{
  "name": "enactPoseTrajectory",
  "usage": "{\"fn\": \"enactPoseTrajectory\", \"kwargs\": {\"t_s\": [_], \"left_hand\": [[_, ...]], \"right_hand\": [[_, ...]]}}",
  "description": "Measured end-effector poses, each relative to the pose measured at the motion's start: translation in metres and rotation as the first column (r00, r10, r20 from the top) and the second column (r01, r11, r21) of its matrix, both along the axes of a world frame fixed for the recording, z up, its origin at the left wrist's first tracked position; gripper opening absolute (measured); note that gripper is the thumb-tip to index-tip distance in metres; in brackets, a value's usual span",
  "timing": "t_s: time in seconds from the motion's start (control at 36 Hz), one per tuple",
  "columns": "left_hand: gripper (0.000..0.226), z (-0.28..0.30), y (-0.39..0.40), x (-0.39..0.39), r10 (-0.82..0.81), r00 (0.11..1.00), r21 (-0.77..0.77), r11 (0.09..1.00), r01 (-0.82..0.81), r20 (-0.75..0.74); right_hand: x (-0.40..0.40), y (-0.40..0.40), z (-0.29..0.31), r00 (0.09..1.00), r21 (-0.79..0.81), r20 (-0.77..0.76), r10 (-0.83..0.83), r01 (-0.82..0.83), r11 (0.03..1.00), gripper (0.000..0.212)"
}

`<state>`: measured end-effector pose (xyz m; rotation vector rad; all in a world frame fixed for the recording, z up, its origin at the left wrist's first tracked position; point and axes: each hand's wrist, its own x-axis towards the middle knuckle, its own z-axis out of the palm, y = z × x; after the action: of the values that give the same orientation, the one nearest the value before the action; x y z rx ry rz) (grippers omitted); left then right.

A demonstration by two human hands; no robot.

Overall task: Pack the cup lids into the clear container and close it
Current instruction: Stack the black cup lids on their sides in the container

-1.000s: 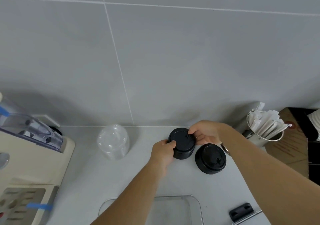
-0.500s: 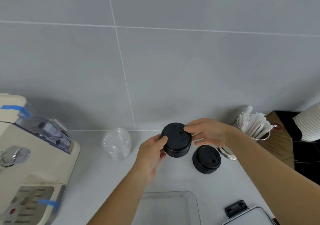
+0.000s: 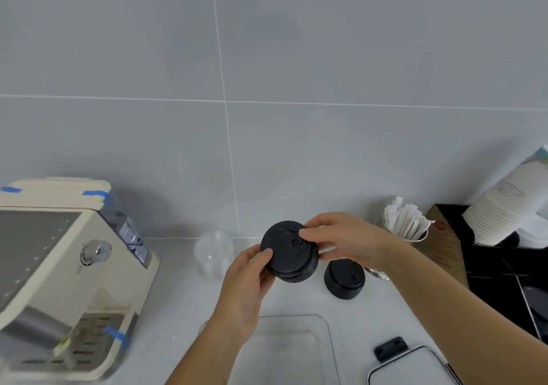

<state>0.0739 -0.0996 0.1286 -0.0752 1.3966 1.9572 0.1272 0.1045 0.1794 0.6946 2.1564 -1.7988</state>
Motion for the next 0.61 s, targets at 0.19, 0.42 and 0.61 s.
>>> {"fn": "enactPoseTrajectory", "kwargs": {"t_s": [0.19, 0.42, 0.61], "left_hand": [[0.024, 0.007, -0.022, 0.025, -0.007, 1.000, -0.008, 1.000, 0.007, 0.010], [0.025, -0.007, -0.047, 0.052, -0.022, 0.997, -0.042, 0.999, 0.025, 0.074], [0.028, -0.030, -0.061, 0.068, -0.007, 0.987, -0.033, 0.999, 0.013, 0.162]], "right_hand": [[0.021, -0.026, 0.020, 1.000, 0.089, -0.022, -0.022, 0.023, 0.996, 0.038], [0.046, -0.053, 0.008, 0.999, 0.126, 0.024, -0.047, 0.044, 0.991, 0.037], [0.062, -0.072, -0.019, 0.995, 0.117, 0.072, -0.062, 0.053, 0.992, 0.035]]}}
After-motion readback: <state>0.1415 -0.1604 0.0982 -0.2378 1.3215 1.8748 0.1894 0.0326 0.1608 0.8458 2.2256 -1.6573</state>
